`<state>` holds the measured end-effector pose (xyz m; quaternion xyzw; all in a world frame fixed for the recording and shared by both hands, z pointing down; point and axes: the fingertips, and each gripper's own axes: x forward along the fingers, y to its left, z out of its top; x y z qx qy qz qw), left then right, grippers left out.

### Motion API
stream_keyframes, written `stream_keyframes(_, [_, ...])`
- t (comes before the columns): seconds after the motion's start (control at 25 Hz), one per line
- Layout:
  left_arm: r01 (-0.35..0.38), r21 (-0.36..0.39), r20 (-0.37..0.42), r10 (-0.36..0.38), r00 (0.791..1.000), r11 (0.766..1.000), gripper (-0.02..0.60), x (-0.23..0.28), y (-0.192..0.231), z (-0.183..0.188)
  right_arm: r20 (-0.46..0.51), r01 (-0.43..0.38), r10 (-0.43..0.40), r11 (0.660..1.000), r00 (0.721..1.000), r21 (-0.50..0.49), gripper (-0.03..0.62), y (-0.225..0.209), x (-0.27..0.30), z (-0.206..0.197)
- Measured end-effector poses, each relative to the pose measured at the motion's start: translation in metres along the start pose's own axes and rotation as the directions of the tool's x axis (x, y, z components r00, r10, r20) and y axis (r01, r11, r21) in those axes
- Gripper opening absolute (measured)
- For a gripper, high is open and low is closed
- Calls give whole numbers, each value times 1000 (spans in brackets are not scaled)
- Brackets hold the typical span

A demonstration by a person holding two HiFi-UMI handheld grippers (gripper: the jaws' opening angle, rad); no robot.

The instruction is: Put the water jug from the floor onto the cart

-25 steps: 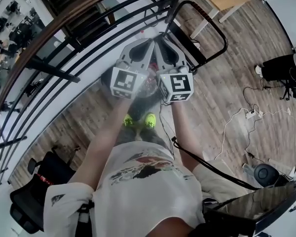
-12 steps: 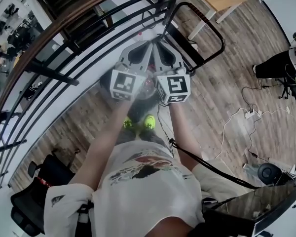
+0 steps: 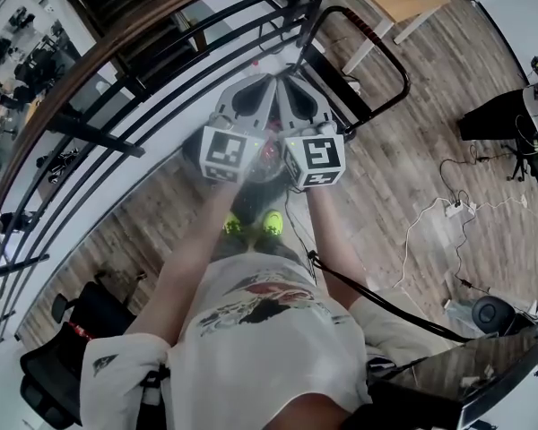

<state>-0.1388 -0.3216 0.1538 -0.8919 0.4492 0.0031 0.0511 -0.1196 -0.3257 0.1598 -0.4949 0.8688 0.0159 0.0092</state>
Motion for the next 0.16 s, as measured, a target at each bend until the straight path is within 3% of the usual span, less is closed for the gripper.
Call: stream_keyframes(0.16, [2, -1, -10, -2, 1000, 1000, 12, 9, 1, -1, -4, -5, 5, 1000, 1000, 5, 26, -8, 4, -1])
